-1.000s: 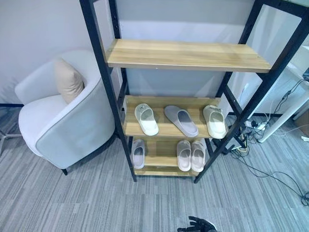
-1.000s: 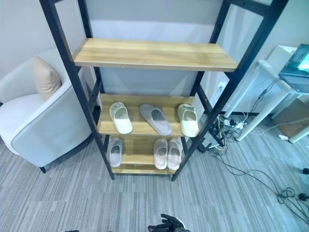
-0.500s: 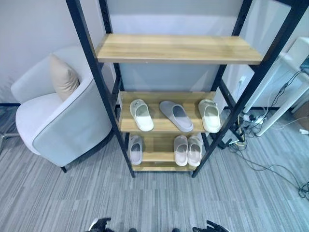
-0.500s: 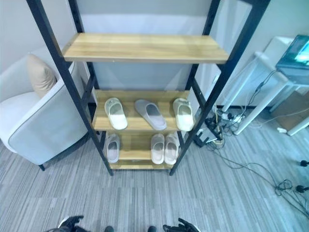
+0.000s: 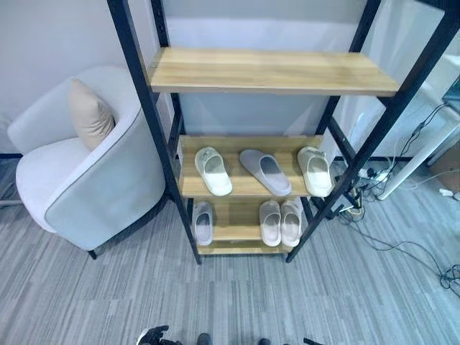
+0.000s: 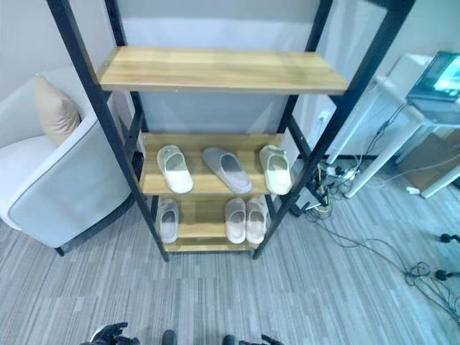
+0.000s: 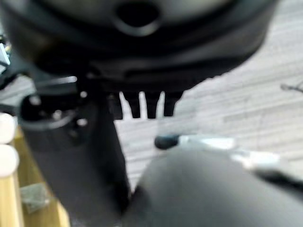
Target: Arrange the slippers neatly on the shoe rack.
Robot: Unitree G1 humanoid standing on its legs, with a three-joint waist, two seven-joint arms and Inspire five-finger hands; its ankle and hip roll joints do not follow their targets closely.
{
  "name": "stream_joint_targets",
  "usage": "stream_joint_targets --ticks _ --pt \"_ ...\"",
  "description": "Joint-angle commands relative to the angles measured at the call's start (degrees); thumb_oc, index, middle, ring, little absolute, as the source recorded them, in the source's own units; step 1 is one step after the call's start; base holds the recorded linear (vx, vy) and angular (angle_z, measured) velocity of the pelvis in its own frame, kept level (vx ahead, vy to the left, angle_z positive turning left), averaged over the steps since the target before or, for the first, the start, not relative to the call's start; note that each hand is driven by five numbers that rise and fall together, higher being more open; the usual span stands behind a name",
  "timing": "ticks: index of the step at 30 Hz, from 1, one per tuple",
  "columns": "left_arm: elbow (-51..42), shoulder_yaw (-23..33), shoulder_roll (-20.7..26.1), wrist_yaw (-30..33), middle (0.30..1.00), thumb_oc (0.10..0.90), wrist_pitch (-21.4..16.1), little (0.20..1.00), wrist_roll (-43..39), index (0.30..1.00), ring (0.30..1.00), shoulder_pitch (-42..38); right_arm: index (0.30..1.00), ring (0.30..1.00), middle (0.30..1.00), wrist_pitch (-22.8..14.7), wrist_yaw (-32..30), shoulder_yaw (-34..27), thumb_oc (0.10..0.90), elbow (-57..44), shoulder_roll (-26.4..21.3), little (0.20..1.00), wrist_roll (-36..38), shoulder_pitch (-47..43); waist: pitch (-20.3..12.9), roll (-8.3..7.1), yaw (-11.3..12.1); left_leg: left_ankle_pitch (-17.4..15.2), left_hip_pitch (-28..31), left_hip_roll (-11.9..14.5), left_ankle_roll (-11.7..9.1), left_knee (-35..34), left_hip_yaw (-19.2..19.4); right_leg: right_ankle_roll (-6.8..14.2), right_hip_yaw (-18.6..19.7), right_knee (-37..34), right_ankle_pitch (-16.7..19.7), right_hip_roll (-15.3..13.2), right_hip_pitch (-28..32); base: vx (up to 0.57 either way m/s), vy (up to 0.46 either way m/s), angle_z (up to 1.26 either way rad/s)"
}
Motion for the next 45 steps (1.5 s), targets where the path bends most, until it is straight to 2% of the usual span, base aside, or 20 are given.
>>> stream_joint_targets --ticks 1,2,5,8,9,11,17,18,20,23,26,28,32,34,45 --pt "-1.13 -1.63 0.42 0.87 0.9 0.8 -0.94 0.9 -1.23 0.9 0.9 -2.53 0.9 0.9 0.9 -1.06 0.68 0.76 0.8 -3.49 -2.31 0.9 -1.82 -3.3 2.0 0.98 0.63 -2.69 -5.21 0.0 -0.63 5.84 -2.38 4.82 0.41 15.32 -6.17 0.53 1.52 0.02 0.184 -0.04" --pt "-3.46 -3.28 0.88 1.59 0.9 0.8 -1.43 0.9 -1.58 0.9 0.9 -4.69 0.9 0.9 0.9 -1.28 0.38 0.99 0.8 -4.3 -2.67 0.9 -1.94 -4.69 3.73 1.71 -0.24 -3.18 -4.76 0.14 0.1 6.33 -2.81 6.28 0.71 23.6 -3.11 0.17 -3.24 -0.01 0.134 -0.02" --pt "-4.85 -4.84 0.82 2.06 0.9 0.8 -1.81 0.9 -1.19 0.9 0.9 -5.9 0.9 0.9 0.9 -1.6 -0.12 1.07 0.8 -4.99 -3.01 0.9 -2.15 -5.23 4.66 2.45 -1.09 -4.0 -2.93 0.19 0.43 6.06 -4.19 5.4 -0.36 26.27 -2.92 -0.25 -6.35 0.12 0.064 0.04" --pt "-4.84 -5.68 0.87 1.79 0.9 0.8 -2.01 0.9 -0.48 0.9 0.9 -6.36 0.9 0.9 0.9 -1.96 -0.58 0.91 0.8 -5.62 -3.46 0.9 -2.09 -5.08 4.9 2.71 -2.01 -5.24 -0.59 0.14 -0.03 5.32 -5.37 3.97 -1.47 19.11 -4.14 -1.16 -7.2 0.22 -0.098 0.25" --pt "-3.66 -6.25 0.38 1.68 0.9 0.8 -1.88 0.9 0.54 0.9 0.9 -6.21 0.9 0.9 0.9 -1.92 -1.19 0.9 0.8 -5.51 -3.56 0.9 -2.98 -5.49 4.86 2.62 -3.0 -6.06 0.98 0.24 -0.65 4.99 -5.93 4.43 -0.46 13.46 -2.91 -1.34 -8.6 0.26 -0.182 0.03" --pt "-2.32 -6.47 -0.01 1.47 0.9 0.8 -1.72 0.9 1.77 0.9 0.9 -5.48 0.9 0.9 0.9 -1.85 -1.97 1.04 0.8 -5.58 -3.81 0.9 -4.32 -5.51 4.85 2.64 -3.65 -6.88 2.8 0.71 -1.27 4.61 -6.1 4.99 -0.07 9.83 -1.24 -1.46 -9.25 0.21 -0.169 0.05" --pt "0.48 -5.28 -0.18 0.79 0.9 0.8 -1.32 0.9 3.33 0.9 0.9 -3.0 0.9 0.9 0.9 -2.36 -1.87 0.83 0.8 -6.22 -4.4 0.9 -4.5 -4.62 3.37 2.09 -4.0 -8.18 4.75 1.58 -2.44 4.62 -6.79 4.44 1.22 7.38 -1.0 -0.69 -7.4 0.16 -0.196 0.22" --pt "1.07 -4.38 -0.25 0.69 0.9 0.8 -1.1 0.9 3.27 0.9 0.9 -1.93 0.9 0.9 0.9 -2.41 -1.57 1.0 0.8 -6.24 -4.66 0.9 -4.47 -4.26 2.62 2.0 -3.67 -8.64 5.41 2.92 -3.48 5.3 -7.21 3.59 1.85 7.88 -1.96 0.44 -6.06 0.15 -0.25 0.13" --pt "0.82 -3.87 -0.47 0.89 0.9 0.8 -1.27 0.9 2.83 0.9 0.9 -1.51 0.9 0.9 0.9 -3.05 -1.51 1.69 0.8 -7.4 -5.19 0.9 -4.57 -4.19 2.56 1.86 -3.34 -8.48 4.5 4.17 -4.99 8.11 -7.69 2.33 1.44 7.73 -3.42 1.52 -4.52 0.13 -0.292 0.09" --pt "-1.35 -4.92 -0.72 1.57 0.9 0.8 -1.68 0.9 2.36 0.9 0.9 -2.26 0.9 0.9 0.9 -3.45 -1.76 2.41 0.8 -8.3 -6.49 0.9 -4.6 -4.61 3.93 1.43 -2.78 -5.56 0.42 5.07 -6.48 16.43 -8.76 0.54 0.05 7.62 -4.49 2.44 -2.86 0.03 -0.203 0.13" --pt "-2.41 -6.05 -1.41 1.93 0.9 0.8 -1.97 0.9 2.45 0.9 0.9 -2.39 0.9 0.9 0.9 -3.96 -2.04 2.78 0.8 -9.58 -7.3 0.9 -5.06 -4.26 4.32 1.14 -2.18 -5.77 -1.2 5.04 -5.84 13.71 -7.99 0.4 -1.23 6.21 -5.72 2.46 -0.85 0.05 -0.064 0.25" --pt "-2.39 -7.42 -1.59 1.95 0.9 0.8 -1.96 0.9 3.39 0.9 0.9 -2.82 0.9 0.9 0.9 -4.16 -2.58 3.05 0.8 -11.08 -7.83 0.9 -5.52 -4.86 4.47 1.33 -1.13 -3.27 -3.17 4.66 -5.42 7.49 -8.41 0.69 -1.59 6.34 -6.15 3.1 -0.54 0.09 0.013 0.35" --pt "-1.31 -7.66 -1.7 1.74 0.9 0.8 -1.76 0.9 5.19 0.9 0.9 -2.24 0.9 0.9 0.9 -4.43 -1.97 4.08 0.8 -13.9 -7.7 0.9 -6.72 -4.32 3.46 1.37 -1.14 -2.43 -1.93 3.99 -5.01 3.95 -9.32 1.03 -0.97 5.68 -6.15 3.05 0.61 0.1 0.056 -0.05" --pt "-1.05 -6.86 -1.2 1.57 0.9 0.8 -1.69 0.9 5.6 0.9 0.9 -1.53 0.9 0.9 0.9 -4.63 -0.85 5.17 0.8 -17.13 -7.17 0.9 -6.96 -3.05 2.21 1.25 -1.05 -2.16 0.22 3.55 -4.74 1.69 -8.39 1.33 -0.61 3.86 -5.49 2.62 1.55 0.14 0.099 -0.28" --pt "-1.99 -5.35 -0.97 2.11 0.9 0.8 -1.98 0.9 5.74 0.9 0.9 -1.24 0.9 0.9 0.9 -6.18 0.66 10.42 0.8 -30.7 -6.39 0.9 -10.89 -0.59 1.16 0.19 -0.31 -2.56 3.97 2.8 -3.7 -1.62 -7.26 2.54 0.07 0.49 -3.6 1.81 3.39 0.03 0.071 -0.04"
